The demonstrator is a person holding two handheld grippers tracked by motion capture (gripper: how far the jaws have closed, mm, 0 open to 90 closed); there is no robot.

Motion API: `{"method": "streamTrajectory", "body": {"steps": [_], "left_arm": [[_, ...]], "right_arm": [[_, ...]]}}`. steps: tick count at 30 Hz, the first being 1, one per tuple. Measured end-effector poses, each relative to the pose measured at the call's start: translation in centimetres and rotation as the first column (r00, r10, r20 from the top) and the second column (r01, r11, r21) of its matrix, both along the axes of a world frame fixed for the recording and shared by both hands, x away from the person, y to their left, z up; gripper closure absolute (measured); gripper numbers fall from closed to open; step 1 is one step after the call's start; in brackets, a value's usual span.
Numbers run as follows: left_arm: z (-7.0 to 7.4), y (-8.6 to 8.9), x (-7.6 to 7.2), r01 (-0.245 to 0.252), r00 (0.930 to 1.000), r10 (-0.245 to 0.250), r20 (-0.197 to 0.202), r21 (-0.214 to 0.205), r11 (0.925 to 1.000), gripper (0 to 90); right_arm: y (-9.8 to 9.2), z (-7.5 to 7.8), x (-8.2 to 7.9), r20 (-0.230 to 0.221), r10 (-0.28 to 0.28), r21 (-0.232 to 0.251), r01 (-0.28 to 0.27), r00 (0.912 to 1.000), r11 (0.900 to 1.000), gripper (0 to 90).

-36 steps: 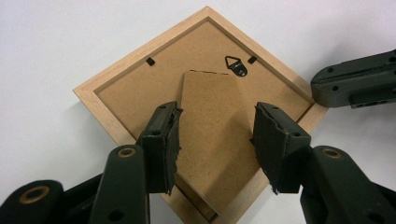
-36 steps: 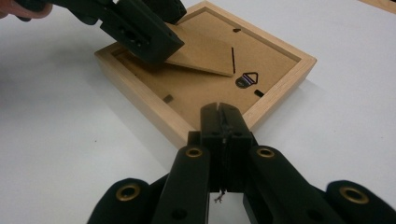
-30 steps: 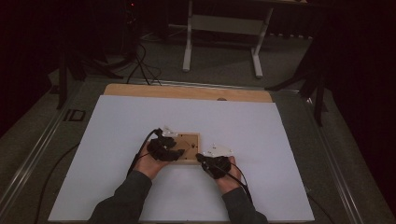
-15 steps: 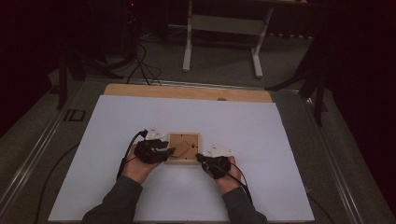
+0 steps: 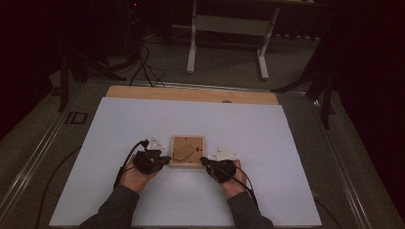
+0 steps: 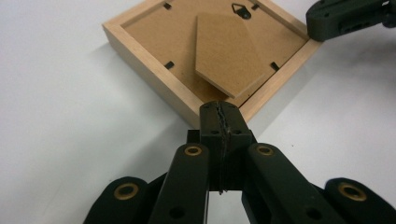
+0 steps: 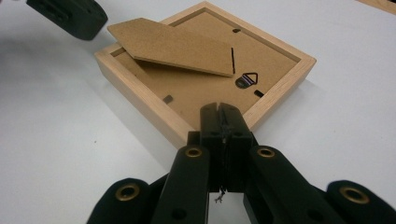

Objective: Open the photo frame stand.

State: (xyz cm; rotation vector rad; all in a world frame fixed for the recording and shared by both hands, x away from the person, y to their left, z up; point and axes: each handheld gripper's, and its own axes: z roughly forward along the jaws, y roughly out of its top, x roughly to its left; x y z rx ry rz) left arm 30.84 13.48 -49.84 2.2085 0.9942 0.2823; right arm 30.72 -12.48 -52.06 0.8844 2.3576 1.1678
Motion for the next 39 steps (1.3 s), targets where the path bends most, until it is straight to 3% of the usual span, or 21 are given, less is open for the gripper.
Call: {"method": "streamTrajectory", "body": {"steps": [16, 23, 26, 29, 31, 39], "left_arm": [[-0.2, -1.2, 0.3, 0.01, 0.9999, -0.01, 0.012, 0.033, 0.9994, 89.4], [1.0, -1.5, 0.7, -0.002, 0.9994, 0.003, 0.033, -0.029, 0.9996, 85.4], [1.3, -1.6, 0.8, 0.003, 0.9994, -0.002, 0.035, -0.034, 0.9994, 76.6], [1.2, -1.9, 1.1, 0.014, 0.9998, -0.014, 0.013, -0.052, 0.9985, 71.1], [1.0, -2.1, 1.4, 0.013, 0.9998, -0.014, -0.014, -0.067, 0.9977, 62.5], [0.8, -2.3, 2.3, -0.021, 0.9972, 0.011, -0.074, -0.124, 0.9921, 55.5]], "right_arm": [[0.0, 0.0, 0.0, 0.002, 0.001, -0.001, -0.001, 1.0, 1.0, 88.9], [0.0, 0.0, 0.0, 0.001, 0.001, 0.002, -0.001, 1.0, 1.0, 88.9], [0.0, 0.0, 0.0, 0.001, 0.002, 0.0, -0.002, 1.0, 1.0, 88.9], [0.0, 0.0, 0.0, 0.002, 0.001, 0.0, -0.001, 1.0, 1.0, 88.9], [0.0, 0.0, 0.0, 0.002, 0.002, -0.001, -0.002, 1.0, 1.0, 88.9], [0.0, 0.0, 0.0, 0.004, 0.003, -0.002, -0.003, 1.0, 1.0, 88.6]]}}
